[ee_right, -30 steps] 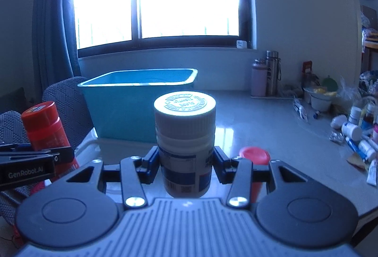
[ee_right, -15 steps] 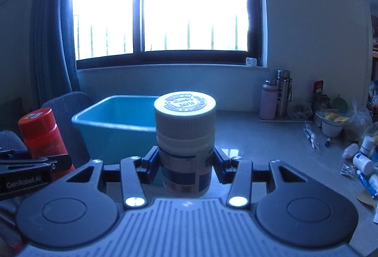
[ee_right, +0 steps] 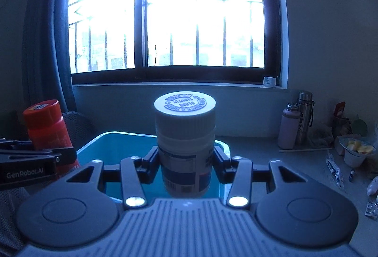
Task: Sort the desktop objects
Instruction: 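Carry white pill bottle in right tool while left tool carries red bottle to teal bin, then open right tool over teal bin while left tool releases red bottle into it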
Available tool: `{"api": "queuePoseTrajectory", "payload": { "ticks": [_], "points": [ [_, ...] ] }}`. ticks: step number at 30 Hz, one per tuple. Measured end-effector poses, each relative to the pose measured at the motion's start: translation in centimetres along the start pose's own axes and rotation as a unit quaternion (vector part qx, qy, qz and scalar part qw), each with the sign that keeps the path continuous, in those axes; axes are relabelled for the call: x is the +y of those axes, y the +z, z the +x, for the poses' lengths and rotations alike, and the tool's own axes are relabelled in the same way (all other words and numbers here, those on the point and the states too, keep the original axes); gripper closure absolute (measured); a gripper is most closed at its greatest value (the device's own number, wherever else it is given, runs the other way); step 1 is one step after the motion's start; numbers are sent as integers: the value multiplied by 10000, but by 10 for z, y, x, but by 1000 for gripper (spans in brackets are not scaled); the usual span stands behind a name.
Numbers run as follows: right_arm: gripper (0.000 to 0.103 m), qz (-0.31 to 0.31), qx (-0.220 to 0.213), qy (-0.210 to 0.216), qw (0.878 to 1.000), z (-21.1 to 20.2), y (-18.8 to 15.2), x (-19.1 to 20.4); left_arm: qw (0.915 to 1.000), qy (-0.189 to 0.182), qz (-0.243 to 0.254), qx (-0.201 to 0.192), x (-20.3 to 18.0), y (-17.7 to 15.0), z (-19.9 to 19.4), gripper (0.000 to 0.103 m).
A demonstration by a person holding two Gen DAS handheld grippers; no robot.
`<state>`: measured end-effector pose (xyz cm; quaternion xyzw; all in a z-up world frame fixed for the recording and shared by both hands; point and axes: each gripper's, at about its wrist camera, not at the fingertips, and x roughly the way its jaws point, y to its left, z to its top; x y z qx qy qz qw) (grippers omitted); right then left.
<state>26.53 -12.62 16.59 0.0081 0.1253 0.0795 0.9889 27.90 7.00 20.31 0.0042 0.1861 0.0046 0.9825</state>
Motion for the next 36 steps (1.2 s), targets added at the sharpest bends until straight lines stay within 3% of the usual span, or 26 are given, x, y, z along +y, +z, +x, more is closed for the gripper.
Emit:
{"api": "queuePoseTrajectory", "payload": {
  "ticks": [10, 17, 20, 21, 22, 24, 25, 26, 27, 36],
  "points": [
    [56, 118, 356, -227, 9990, 73, -8, 7, 9990, -216, 20, 392, 23, 10, 103, 53],
    [56, 140, 732, -351, 9966, 102, -25, 11, 9970, -450, -64, 623, 32, -1, 143, 53],
    [55, 195, 922, -354, 9949, 109, -31, 14, 9957, -517, -114, 757, 37, -7, 151, 52],
    [50, 226, 957, -354, 9945, 110, -33, 14, 9949, -528, -173, 844, 39, -9, 154, 52],
    [45, 268, 941, -348, 9946, 109, -32, 15, 9937, -538, -253, 946, 42, -10, 158, 52],
    [19, 282, 872, -377, 9951, 105, -31, 17, 9933, -521, -394, 950, 48, -11, 159, 45],
    [17, 253, 799, -388, 9957, 102, -29, 19, 9942, -464, -427, 876, 49, -11, 156, 33],
    [16, 224, 730, -398, 9963, 99, -27, 20, 9949, -432, -422, 803, 50, -10, 153, 24],
    [16, 189, 695, -397, 9966, 97, -25, 22, 9957, -429, -366, 731, 49, -9, 149, 22],
    [16, 154, 330, -336, 9988, 67, -12, 26, 9990, -282, -26, 337, 39, 0, 106, 21]
  ]
}}
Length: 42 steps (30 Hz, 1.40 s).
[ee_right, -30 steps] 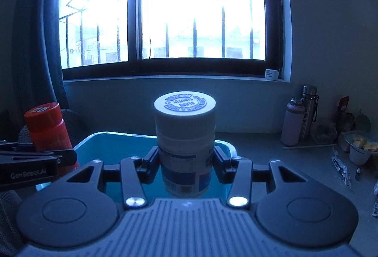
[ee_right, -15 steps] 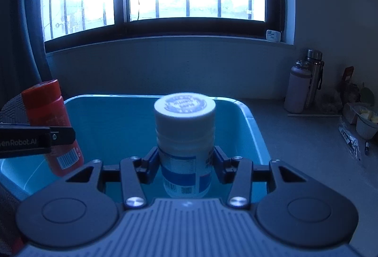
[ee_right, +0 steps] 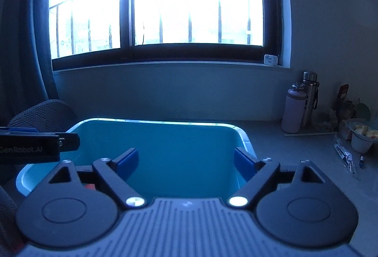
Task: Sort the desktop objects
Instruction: 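Open right tool over teal bin while left tool releases red bottle into it, then move right tool back to the tall red bottle on the table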
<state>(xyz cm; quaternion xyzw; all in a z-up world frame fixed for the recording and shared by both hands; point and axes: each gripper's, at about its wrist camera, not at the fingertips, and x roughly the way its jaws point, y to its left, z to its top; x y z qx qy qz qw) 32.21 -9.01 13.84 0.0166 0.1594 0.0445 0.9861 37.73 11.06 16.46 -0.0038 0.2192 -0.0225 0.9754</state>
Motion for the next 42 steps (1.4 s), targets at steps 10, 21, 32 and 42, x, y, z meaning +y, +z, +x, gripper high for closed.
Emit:
{"api": "queuePoseTrajectory", "payload": {
  "ticks": [10, 21, 32, 42],
  "points": [
    [16, 124, -461, 40, 9989, -84, -2, -33, 9993, 3, 5, -374, -31, -6, -81, 20],
    [10, 215, -881, -585, 9942, -217, -82, -91, 9932, -994, -591, 113, -63, -114, -179, 0],
    [10, 669, 5, -929, 9934, -236, -182, -122, 9850, -385, -1023, 1334, -76, -214, -208, 0],
    [10, 480, 86, -1012, 9937, -235, -222, -117, 9899, -137, -113, 1408, -106, -254, -210, 0]
  ]
}}
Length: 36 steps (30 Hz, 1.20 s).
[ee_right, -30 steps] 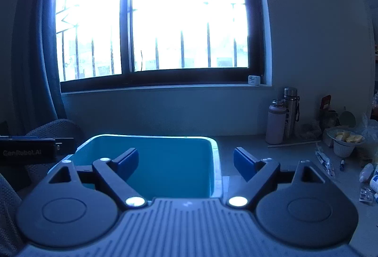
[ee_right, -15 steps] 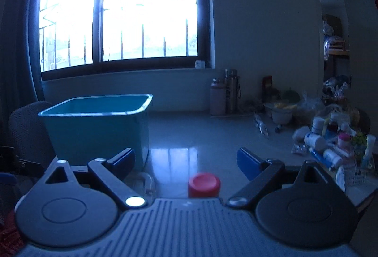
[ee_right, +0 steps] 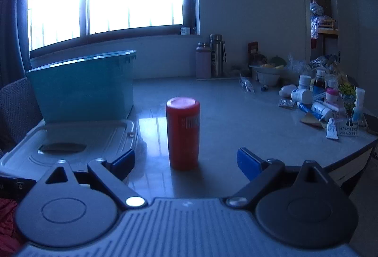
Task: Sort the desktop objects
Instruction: 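Move right tool back to the tall red bottle on the table, then close right tool around the tall red bottle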
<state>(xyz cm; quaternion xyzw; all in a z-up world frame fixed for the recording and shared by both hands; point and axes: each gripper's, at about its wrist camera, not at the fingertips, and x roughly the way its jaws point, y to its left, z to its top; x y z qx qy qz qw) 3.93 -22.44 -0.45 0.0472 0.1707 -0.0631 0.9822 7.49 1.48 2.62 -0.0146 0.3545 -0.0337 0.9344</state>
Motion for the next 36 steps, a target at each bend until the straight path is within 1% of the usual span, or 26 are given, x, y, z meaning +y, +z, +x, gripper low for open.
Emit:
{"api": "queuePoseTrajectory", "payload": {
  "ticks": [5, 8, 12, 18, 26, 36],
  "points": [
    [10, 58, 166, 10, 9998, 1, -11, -3, 9999, 75, 81, -50, -4, -11, 0, 0],
    [10, 46, 197, 47, 9998, 4, -12, -4, 9997, 216, 123, -1, -8, -15, 2, 0],
    [10, -17, 213, 110, 9997, 10, -13, -4, 9996, 260, 87, 90, -13, -18, 10, 0],
    [10, 13, 277, 149, 9995, 24, -14, -7, 9994, 313, -83, 104, -12, -16, 20, 0],
    [10, 8, 335, 171, 9993, 42, -16, -8, 9989, 404, -243, -7, -10, -11, 30, 0],
    [10, -141, 268, 237, 9993, 64, -10, 0, 9985, 419, -353, 64, -5, -2, 40, 0]
  ]
}}
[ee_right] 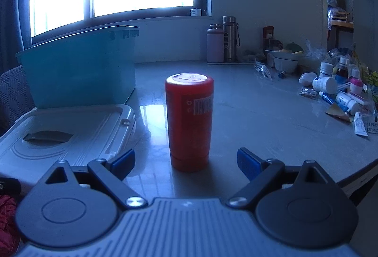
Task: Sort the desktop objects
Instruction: 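Close right tool around the tall red bottle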
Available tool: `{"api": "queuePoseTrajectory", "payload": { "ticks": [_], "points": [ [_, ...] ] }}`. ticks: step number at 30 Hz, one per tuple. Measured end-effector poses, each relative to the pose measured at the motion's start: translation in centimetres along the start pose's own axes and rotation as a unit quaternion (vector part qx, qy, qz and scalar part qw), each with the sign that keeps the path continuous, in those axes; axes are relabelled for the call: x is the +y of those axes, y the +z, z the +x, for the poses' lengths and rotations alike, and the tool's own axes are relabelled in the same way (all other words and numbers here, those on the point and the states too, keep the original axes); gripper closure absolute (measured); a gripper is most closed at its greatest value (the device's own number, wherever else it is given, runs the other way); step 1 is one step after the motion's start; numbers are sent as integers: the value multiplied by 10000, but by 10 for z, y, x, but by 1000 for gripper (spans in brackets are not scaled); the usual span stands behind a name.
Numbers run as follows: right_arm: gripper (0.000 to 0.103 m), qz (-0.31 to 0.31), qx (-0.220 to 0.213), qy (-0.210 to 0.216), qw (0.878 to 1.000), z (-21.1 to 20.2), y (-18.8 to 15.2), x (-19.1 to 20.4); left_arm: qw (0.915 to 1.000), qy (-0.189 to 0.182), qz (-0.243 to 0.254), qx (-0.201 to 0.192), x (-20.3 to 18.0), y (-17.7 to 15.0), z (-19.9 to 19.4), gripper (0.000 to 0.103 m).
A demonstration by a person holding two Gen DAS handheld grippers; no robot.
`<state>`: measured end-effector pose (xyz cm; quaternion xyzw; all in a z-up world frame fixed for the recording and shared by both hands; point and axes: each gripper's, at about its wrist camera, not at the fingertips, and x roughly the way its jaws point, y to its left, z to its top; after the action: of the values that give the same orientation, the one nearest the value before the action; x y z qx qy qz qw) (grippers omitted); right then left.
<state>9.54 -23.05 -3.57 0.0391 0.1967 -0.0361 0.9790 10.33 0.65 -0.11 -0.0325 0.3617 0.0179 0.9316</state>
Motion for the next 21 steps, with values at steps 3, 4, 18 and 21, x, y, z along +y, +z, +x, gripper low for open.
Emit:
{"api": "queuePoseTrajectory", "payload": {
  "ticks": [3, 4, 18, 21],
  "points": [
    [10, 13, 30, -67, 10000, 14, 7, 1, 10000, 4, -25, -41, 2, 5, 2, 0],
    [10, -3, 42, -102, 9999, 20, 10, 2, 10000, 16, -16, -52, 2, 7, 3, 0],
    [54, -109, 186, -276, 9994, 44, 25, 15, 9995, 217, -207, -48, 24, 28, 16, 0],
    [54, -120, 101, -260, 9995, 36, 36, 16, 9993, 186, -289, -138, 26, 32, 10, 0]
  ]
}}
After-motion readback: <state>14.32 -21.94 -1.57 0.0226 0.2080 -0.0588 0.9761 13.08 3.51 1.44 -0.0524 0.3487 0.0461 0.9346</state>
